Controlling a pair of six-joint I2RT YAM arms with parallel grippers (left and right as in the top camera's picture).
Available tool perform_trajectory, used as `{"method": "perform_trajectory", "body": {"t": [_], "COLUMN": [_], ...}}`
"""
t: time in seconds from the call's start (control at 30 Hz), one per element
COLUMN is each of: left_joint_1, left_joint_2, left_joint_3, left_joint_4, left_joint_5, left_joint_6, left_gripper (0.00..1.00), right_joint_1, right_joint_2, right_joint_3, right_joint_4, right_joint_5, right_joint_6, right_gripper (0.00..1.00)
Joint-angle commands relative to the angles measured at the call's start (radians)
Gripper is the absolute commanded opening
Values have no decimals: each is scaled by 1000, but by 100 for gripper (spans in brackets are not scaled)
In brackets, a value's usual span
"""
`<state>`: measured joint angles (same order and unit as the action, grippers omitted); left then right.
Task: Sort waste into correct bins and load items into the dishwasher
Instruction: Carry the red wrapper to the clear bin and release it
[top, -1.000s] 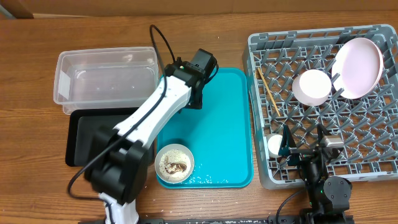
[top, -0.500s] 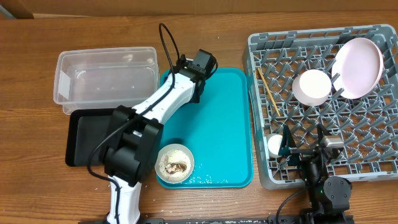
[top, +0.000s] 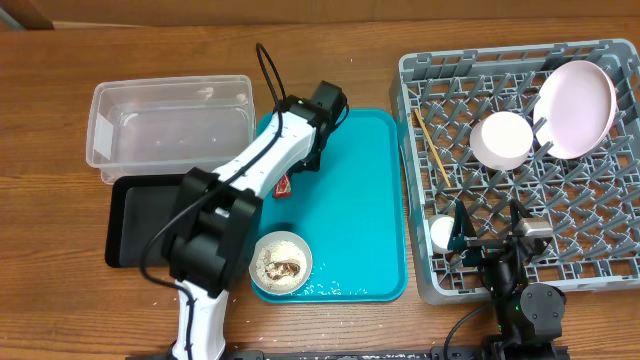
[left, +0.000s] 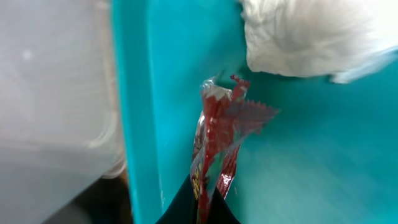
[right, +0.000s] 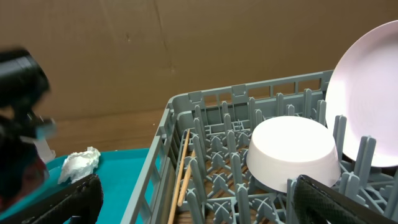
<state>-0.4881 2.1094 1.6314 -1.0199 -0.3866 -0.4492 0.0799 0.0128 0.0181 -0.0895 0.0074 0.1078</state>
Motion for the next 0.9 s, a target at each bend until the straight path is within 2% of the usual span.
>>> {"method": "perform_trajectory", "body": {"t": [0.0,0.17,0.27,0.4,0.5,0.53,0.57,0.63,0.7,0.77,0.87], "left_joint_1": [14,100,196,308,369,382,396,407,395,364,290], "left_joint_2": [-176,-293,-289,-232,-200,-200,-200,-210,-226,-235,-238], "left_joint_3": [77,77,74,73,73,73,74,90,155,208,259], "left_joint_4": [-47,-60,-52,0,42,55,73,76,55,29,6], "left_joint_5": [39,-37,-37,-29,53,92,134,179,192,163,101], "left_joint_6": [-97,-170,-238,-256,-304,-307,-307,-306,-251,-205,-124], "left_gripper": [4,4,4,4,12,18,35,40,45,60,63], "right_joint_1": [-4,-4,-4,-4,-4,-4,-4,-4,-4,-4,-4], "right_joint_2": [-8,-8,-8,-8,-8,-8,-8,-8,-8,-8,-8], "right_joint_3": [-10,-10,-10,-10,-10,-10,-10,-10,-10,-10,-10], "right_joint_4": [6,6,6,6,6,6,6,6,6,6,6], "right_joint_5": [0,0,0,0,0,0,0,0,0,0,0], "right_joint_6": [-4,-4,-4,-4,-4,-4,-4,-4,-4,-4,-4], "right_gripper": [100,100,100,100,100,100,100,100,100,100,100]}}
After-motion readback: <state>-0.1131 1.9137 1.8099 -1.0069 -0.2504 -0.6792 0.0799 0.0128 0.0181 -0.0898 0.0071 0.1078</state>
